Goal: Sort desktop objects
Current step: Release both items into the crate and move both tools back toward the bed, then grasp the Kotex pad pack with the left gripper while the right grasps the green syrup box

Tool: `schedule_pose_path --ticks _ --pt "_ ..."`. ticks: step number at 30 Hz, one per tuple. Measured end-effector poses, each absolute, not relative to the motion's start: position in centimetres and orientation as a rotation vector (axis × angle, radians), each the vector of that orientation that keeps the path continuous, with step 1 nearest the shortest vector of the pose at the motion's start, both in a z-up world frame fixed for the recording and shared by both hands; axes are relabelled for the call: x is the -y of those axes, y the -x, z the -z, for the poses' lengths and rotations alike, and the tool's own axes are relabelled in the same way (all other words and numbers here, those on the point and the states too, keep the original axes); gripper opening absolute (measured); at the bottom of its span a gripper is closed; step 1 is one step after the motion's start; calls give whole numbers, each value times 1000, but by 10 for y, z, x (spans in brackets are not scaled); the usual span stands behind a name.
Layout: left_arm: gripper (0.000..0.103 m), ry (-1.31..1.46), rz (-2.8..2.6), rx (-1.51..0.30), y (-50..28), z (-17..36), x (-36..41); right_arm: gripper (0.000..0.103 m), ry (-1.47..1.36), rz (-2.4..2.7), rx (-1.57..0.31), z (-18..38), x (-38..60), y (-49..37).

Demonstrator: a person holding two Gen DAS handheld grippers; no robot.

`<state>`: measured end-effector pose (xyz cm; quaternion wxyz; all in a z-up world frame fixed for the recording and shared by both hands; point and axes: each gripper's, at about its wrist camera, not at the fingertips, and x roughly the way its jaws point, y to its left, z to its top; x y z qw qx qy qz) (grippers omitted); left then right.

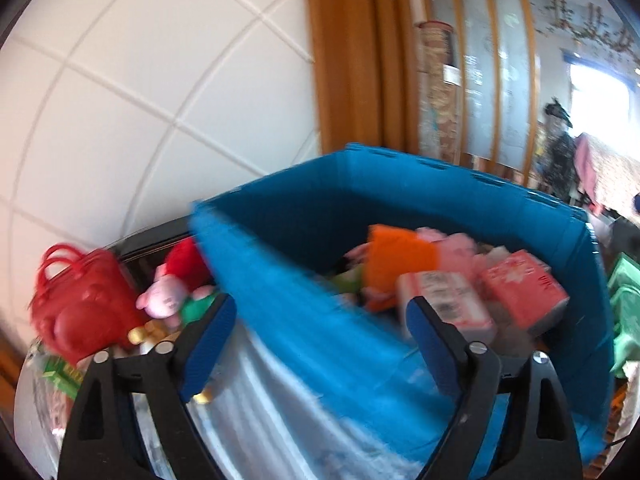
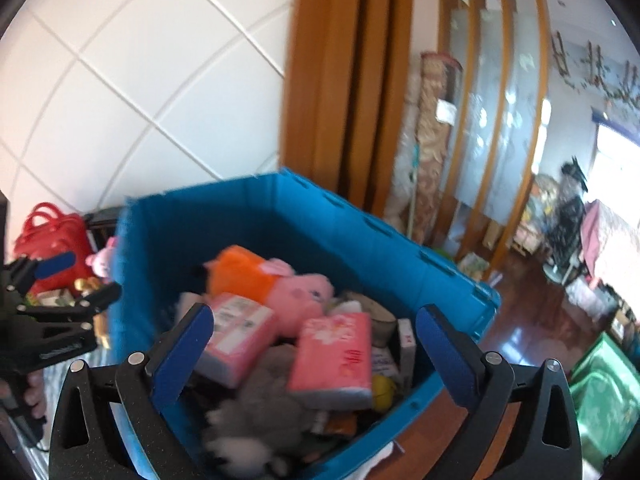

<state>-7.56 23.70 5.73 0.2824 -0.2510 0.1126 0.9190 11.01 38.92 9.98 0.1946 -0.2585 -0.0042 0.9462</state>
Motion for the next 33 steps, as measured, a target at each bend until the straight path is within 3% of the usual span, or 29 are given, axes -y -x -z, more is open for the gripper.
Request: schedule_pose_path --ticks 6,12,24,33 --pt "89 750 -2547 -240 86 -37 -141 103 699 -2818 30 -119 -311 -110" --pt "89 957 -2701 -167 115 3 -36 103 816 -2963 31 -96 -235 -68" --pt "89 1471 -2947 143 158 109 137 103 1228 -3101 57 16 -122 60" --pt "89 1754 -2969 523 206 182 189 103 1530 -3052 123 107 -67 147"
